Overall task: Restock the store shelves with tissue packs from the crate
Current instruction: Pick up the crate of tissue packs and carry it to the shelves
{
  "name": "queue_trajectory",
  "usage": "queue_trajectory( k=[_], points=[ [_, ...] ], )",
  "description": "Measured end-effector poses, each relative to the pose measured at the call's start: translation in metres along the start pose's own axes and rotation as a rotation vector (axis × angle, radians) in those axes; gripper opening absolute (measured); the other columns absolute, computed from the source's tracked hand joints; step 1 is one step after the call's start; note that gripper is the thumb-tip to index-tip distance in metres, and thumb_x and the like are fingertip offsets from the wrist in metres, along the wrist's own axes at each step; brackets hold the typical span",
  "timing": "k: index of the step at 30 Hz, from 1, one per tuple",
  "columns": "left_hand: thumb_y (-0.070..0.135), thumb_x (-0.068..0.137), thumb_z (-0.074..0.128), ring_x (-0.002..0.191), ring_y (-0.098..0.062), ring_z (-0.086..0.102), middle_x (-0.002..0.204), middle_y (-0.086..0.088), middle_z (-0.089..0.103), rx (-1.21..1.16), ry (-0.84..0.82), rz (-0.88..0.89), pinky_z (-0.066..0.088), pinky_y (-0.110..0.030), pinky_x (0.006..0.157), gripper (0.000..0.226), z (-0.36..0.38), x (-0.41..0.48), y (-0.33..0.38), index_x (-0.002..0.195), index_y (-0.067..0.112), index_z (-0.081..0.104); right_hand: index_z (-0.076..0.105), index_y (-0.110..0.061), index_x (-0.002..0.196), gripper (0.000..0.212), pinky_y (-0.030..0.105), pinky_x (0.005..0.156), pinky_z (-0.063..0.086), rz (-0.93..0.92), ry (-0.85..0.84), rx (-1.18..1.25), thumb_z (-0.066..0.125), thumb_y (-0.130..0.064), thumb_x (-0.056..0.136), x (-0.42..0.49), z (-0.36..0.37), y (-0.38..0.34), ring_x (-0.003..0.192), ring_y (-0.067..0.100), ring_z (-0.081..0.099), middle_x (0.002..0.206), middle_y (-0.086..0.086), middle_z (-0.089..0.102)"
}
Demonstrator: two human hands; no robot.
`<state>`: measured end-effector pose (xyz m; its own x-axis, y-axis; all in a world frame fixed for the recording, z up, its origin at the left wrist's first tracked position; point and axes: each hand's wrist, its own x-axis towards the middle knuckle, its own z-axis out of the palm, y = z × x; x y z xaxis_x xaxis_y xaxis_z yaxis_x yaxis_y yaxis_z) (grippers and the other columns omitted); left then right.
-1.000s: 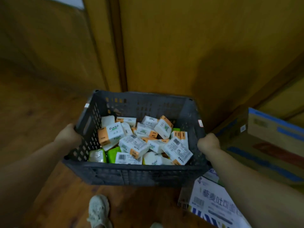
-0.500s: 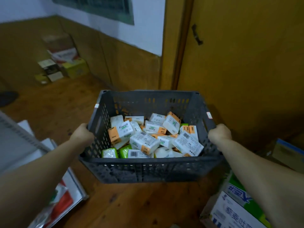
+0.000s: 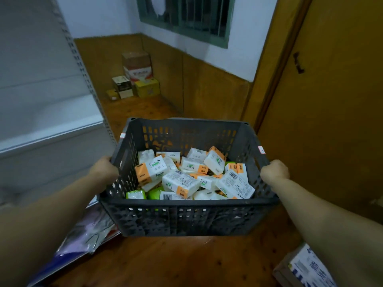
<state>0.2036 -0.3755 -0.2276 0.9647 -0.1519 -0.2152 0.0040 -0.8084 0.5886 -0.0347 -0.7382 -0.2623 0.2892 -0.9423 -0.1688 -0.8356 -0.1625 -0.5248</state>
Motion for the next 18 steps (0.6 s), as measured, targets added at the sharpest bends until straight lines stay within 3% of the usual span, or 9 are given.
queue_trajectory(
  k=[4,12,18],
  points=[
    [-0.006,0.079,0.049,0.075,-0.037,0.057,0.082,-0.021,0.058,-0.041,0.051,-0.088,0.050,-0.039,0.067,0.036,-0.012,-0.029,-0.044,0.112,0.005,0.058,0.059,-0.001,0.111,0.028,0.040,0.076,0.055,-0.091,-0.066,-0.018,0.054,-0.013,0.087,-0.020,0.007,-0.014,0.097,0.040,0.061,0.110,0.021,0.062],
    [-0.005,0.085,0.049,0.062,-0.023,0.050,0.073,-0.010,0.053,-0.107,0.046,-0.240,0.043,-0.038,0.062,0.030,-0.010,-0.062,-0.123,0.114,0.003,0.055,0.056,-0.001,0.117,0.031,0.038,0.079,0.052,-0.178,-0.129,-0.100,0.053,-0.014,0.089,-0.058,0.047,-0.028,0.103,0.040,0.059,0.115,0.021,0.060],
    [-0.007,0.082,0.051,0.070,-0.033,0.060,0.082,-0.018,0.060,-0.140,-0.032,-0.327,0.049,-0.033,0.049,0.029,-0.023,-0.046,-0.209,0.108,0.005,0.052,0.054,0.000,0.120,0.034,0.039,0.079,0.052,-0.188,-0.193,-0.207,0.053,-0.014,0.089,-0.101,0.102,-0.049,0.104,0.040,0.059,0.117,0.022,0.059]
  ],
)
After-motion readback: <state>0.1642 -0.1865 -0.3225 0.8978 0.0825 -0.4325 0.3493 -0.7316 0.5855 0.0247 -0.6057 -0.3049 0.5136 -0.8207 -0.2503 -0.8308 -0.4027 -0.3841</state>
